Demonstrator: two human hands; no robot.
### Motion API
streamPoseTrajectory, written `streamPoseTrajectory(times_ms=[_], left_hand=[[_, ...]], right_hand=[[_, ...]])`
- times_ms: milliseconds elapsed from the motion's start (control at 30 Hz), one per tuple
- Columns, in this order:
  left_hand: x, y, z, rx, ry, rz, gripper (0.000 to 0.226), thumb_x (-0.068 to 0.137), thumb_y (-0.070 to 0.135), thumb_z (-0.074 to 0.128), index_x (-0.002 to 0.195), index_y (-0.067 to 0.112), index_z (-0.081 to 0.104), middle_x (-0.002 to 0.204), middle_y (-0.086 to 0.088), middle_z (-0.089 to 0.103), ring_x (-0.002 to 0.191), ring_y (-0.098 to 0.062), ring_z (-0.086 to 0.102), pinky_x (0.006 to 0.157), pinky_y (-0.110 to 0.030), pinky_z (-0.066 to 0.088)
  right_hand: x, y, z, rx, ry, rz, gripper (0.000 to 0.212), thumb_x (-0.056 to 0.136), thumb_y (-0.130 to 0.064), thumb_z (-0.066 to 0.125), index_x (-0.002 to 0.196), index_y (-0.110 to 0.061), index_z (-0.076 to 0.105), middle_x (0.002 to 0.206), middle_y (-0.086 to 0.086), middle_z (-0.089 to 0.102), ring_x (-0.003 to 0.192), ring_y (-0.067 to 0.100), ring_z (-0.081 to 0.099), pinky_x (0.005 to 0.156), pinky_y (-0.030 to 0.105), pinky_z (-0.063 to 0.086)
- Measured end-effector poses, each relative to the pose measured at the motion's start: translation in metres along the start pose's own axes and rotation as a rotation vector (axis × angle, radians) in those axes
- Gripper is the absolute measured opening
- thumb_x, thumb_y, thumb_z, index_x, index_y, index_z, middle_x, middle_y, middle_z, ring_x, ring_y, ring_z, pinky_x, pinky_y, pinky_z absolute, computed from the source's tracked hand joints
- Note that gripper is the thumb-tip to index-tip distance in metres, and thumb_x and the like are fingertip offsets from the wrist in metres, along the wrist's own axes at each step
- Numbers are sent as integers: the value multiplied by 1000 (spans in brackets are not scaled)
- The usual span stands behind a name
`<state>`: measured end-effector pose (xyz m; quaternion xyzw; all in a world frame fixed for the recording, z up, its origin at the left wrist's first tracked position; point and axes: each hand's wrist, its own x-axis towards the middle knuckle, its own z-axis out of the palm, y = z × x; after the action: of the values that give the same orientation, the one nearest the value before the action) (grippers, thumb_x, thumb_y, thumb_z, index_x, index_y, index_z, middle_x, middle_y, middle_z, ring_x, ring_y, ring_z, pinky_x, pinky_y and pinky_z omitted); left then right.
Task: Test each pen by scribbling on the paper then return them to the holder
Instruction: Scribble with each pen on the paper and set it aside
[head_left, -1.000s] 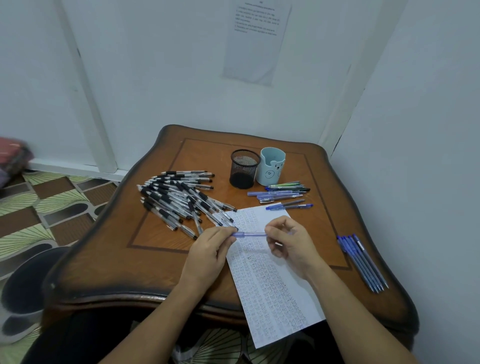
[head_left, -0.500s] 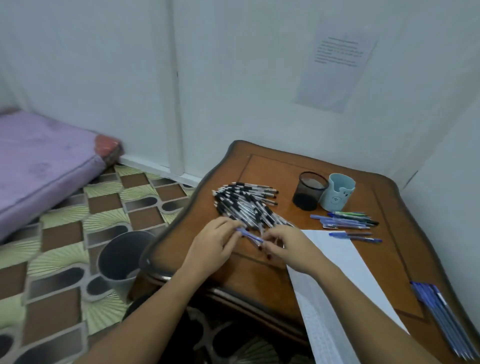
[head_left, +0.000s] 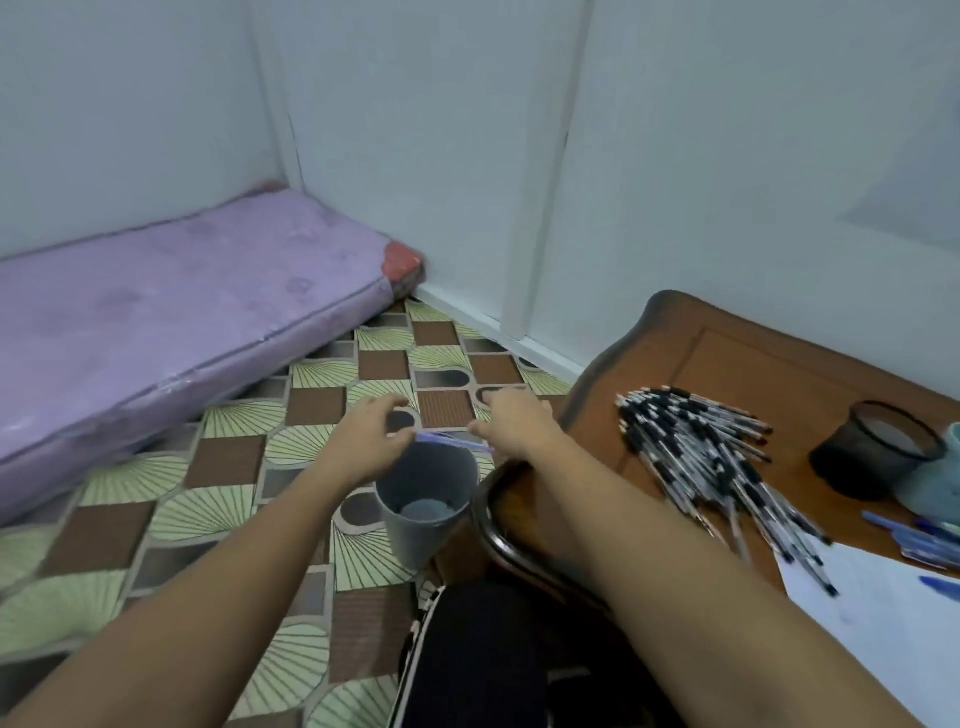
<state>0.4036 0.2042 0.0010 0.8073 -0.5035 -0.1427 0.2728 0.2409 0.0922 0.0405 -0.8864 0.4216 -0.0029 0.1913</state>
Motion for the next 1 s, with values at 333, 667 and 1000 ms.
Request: streamPoseTrajectory(times_ms=[333,667,1000], left_hand=[[7,70,14,-78,30,218,39,91,26,61,130,20,57,126,-4,54,105,-20,58,98,-38,45],[-35,252,121,-85,-194,563,39,92,30,59,131,25,55,127,1,52,111,-15,55,97,-29,43],[-114,335,212,-45,-497,754,42,94,36,57,135,28,51,135,7,47,117,-8,48,96,-22,40]], right_hand=[[-46,60,-26,77,140,-62,39,99,-36,55,136,-27,57,137,-3,58,130,21,46,112,49,32],[-205,241,-75,151,336,342,34,97,-35,59,127,-21,64,125,0,63,115,20,57,97,38,47],[-307,377,-54,86,445,690,40,95,-12,50,122,-34,68,128,0,66,115,28,59,95,44,51]])
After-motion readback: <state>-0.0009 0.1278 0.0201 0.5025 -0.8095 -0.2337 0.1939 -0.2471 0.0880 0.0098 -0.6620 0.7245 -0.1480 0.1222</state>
